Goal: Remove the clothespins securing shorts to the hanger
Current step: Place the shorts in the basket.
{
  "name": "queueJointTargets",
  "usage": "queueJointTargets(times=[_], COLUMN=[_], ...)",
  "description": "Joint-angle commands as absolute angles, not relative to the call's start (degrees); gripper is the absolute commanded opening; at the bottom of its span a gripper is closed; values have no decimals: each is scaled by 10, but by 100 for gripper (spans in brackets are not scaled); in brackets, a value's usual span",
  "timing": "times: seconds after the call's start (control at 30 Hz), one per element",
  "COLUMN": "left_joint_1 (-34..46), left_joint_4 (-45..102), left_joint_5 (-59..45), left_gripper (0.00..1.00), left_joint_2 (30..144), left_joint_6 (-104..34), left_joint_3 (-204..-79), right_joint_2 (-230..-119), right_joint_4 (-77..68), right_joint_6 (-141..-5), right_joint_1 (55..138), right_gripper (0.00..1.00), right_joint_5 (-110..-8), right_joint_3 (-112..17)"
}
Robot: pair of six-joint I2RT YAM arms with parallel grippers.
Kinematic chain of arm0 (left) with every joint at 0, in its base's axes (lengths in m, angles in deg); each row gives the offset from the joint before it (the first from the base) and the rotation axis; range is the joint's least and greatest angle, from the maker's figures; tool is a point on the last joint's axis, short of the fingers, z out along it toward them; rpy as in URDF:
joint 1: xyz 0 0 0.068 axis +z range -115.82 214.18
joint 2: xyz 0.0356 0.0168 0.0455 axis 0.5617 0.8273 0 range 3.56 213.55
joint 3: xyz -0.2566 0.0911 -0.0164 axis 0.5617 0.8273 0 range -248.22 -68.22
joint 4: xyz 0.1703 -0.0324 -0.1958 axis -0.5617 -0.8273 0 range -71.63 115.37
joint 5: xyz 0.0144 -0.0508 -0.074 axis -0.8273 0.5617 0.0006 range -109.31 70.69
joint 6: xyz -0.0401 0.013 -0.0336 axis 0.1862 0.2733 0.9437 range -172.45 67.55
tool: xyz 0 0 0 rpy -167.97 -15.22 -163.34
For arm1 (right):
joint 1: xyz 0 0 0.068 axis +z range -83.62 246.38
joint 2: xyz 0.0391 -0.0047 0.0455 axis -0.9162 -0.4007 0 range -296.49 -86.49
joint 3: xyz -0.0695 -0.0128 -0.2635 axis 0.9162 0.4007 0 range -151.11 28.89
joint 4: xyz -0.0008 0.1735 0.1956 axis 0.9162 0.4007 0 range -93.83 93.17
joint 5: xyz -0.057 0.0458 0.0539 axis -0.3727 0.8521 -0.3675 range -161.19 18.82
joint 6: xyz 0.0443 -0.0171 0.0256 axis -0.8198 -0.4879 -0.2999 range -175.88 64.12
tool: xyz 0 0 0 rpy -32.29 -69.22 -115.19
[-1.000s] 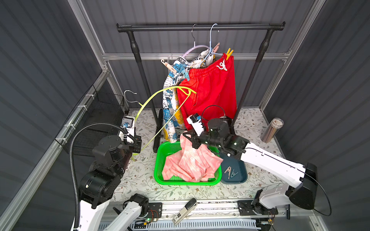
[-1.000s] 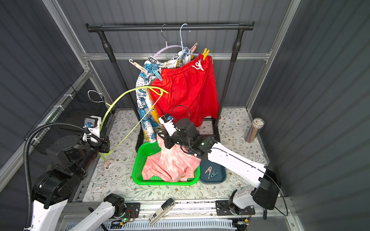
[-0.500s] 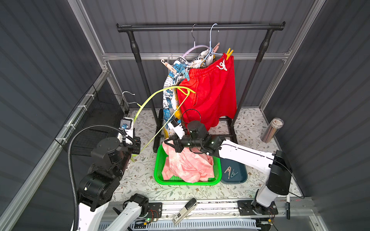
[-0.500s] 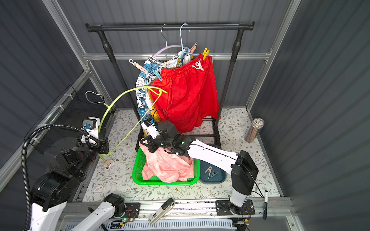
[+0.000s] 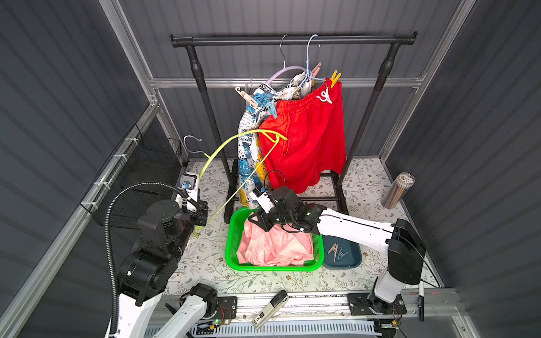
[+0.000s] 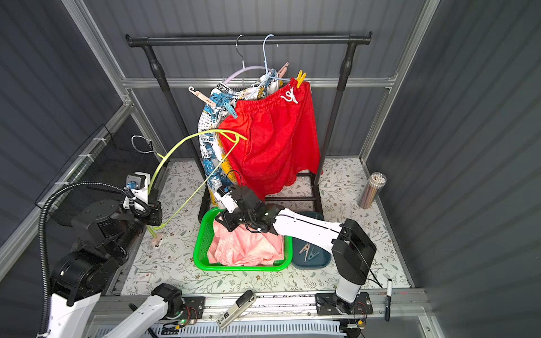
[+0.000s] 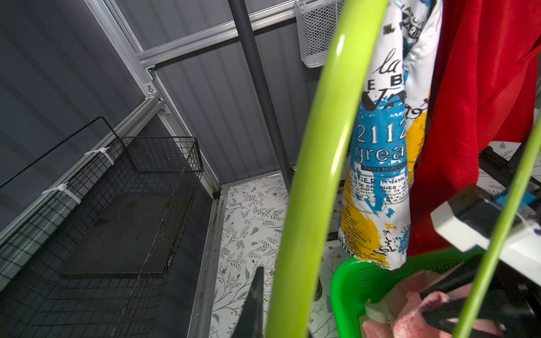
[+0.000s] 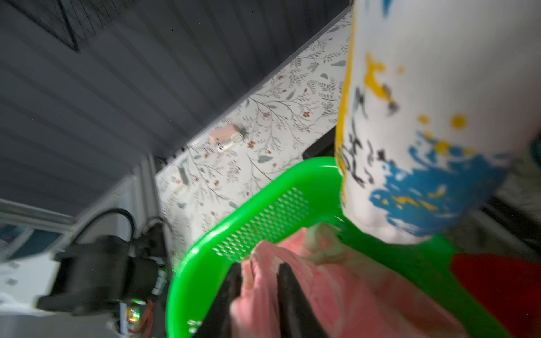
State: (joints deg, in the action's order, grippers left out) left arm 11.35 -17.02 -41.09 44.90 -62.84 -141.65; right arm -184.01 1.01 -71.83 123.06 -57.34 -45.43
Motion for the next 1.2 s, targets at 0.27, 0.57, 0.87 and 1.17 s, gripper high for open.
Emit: queueJointTargets(times=[0.27,0.57,0.87,1.17], left_joint_1=[115,115,115,115], left_joint_4=[-154,-184,-224,-309], left_joint_5=[-371,-342,-270,-157], left_gripper=[0,0,0,0], left_joint_2=[468,483,510,570], left_joint_6=[-611,-620,-651,-674], left_joint_3=[-1420,-1428,-1450,-1464], right_joint_2=[-1750,-1636,-1511,-1472], right_joint_4=[94,180,235,245], right_joint_6=[-696,-654,-605,-553], right_joint_1=[1230,1206,1107,990], right_gripper=[54,65,70,76], right_joint_5=[-658,-739,-746,-604], right_joint_3=[-402,-402,-421,-490])
